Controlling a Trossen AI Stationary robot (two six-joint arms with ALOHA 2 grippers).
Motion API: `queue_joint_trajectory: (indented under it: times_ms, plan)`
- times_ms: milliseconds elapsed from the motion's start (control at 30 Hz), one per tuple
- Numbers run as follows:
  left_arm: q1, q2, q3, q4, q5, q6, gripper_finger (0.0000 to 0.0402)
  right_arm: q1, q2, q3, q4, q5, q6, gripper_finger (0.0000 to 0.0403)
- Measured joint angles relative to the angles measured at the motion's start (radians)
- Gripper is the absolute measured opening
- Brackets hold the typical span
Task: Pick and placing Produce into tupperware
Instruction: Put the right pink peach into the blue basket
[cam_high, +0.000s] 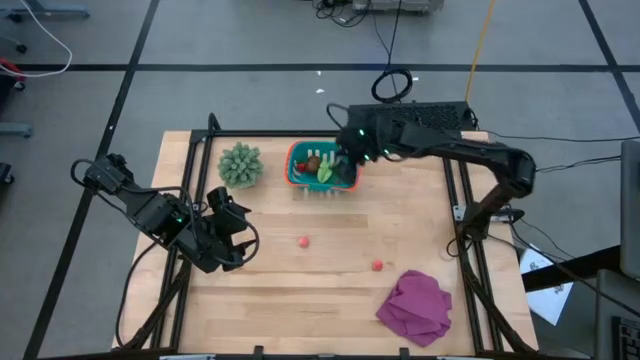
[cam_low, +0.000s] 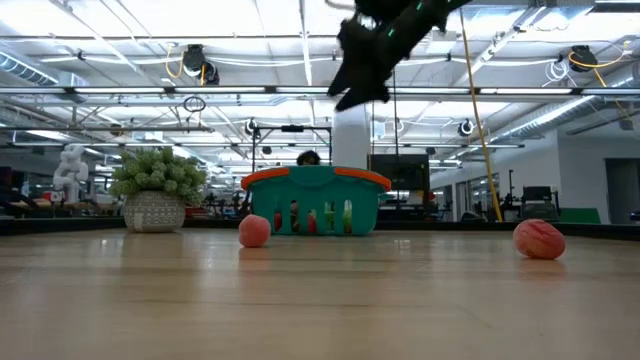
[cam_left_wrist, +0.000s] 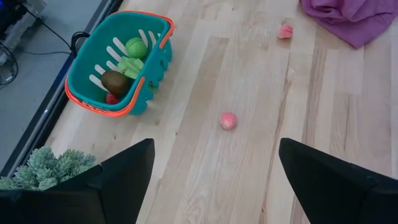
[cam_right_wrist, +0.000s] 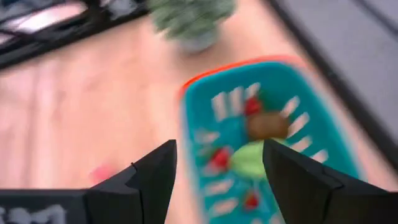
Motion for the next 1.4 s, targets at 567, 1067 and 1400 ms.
queue_joint_trajectory:
  times_ms: [567,1067,1400]
  plan:
    - [0.000,0.000,0.000,0.030,0.000,0.003,0.0349,0.427,-0.140,-0.152,-0.462,0.052,0.459,0.0220]
    - [0.000,0.000,0.000,0.030,0.000,0.002,0.0349,0.444,-0.139,-0.584,-0.100,-0.175,0.711,0.0220]
    - [0.000,0.000,0.000,0.030,0.000,0.000,0.0349,0.455,-0.139,-0.613,-0.023,-0.183,0.749,0.0220]
